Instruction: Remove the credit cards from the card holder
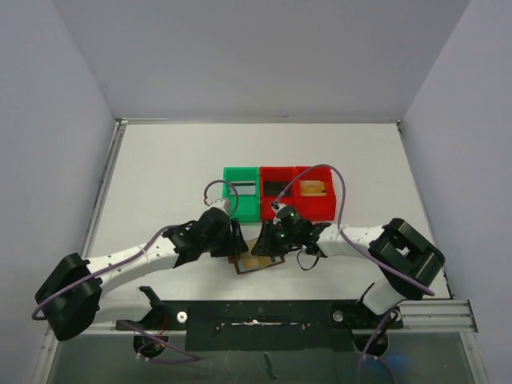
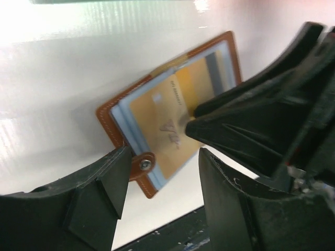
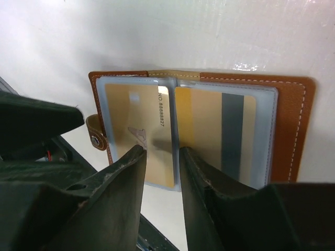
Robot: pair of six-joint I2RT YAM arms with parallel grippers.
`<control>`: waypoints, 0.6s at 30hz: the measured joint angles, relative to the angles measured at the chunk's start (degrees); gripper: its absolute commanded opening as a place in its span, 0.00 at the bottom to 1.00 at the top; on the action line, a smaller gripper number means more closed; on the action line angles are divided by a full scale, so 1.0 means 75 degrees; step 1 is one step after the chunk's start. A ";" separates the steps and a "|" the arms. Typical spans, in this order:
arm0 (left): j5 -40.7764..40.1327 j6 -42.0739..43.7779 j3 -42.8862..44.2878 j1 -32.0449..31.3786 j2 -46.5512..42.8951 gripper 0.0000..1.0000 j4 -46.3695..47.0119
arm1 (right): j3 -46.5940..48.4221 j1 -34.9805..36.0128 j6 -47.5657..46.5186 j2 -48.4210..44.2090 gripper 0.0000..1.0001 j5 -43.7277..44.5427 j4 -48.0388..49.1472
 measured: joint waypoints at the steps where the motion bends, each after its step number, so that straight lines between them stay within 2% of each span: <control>1: -0.0035 0.0052 0.0023 0.0000 0.0122 0.54 -0.0009 | -0.0032 -0.0003 0.0020 0.0006 0.32 -0.0006 0.0073; 4: -0.0131 0.0254 0.0114 0.0000 0.0574 0.51 -0.0087 | -0.0198 -0.0020 0.0102 0.0006 0.30 -0.0026 0.0344; 11: -0.0251 0.0586 0.0140 0.0000 0.1276 0.37 -0.0117 | -0.0656 -0.0245 0.0420 0.0090 0.19 -0.0417 0.1218; 14: -0.0300 0.0650 0.0140 0.0000 0.1425 0.35 -0.0114 | -0.0941 -0.0391 0.0624 0.0157 0.11 -0.0664 0.1734; 18: -0.0335 0.0705 0.0140 0.0000 0.1454 0.34 -0.0114 | -0.1253 -0.0592 0.0886 0.0300 0.09 -0.1061 0.2390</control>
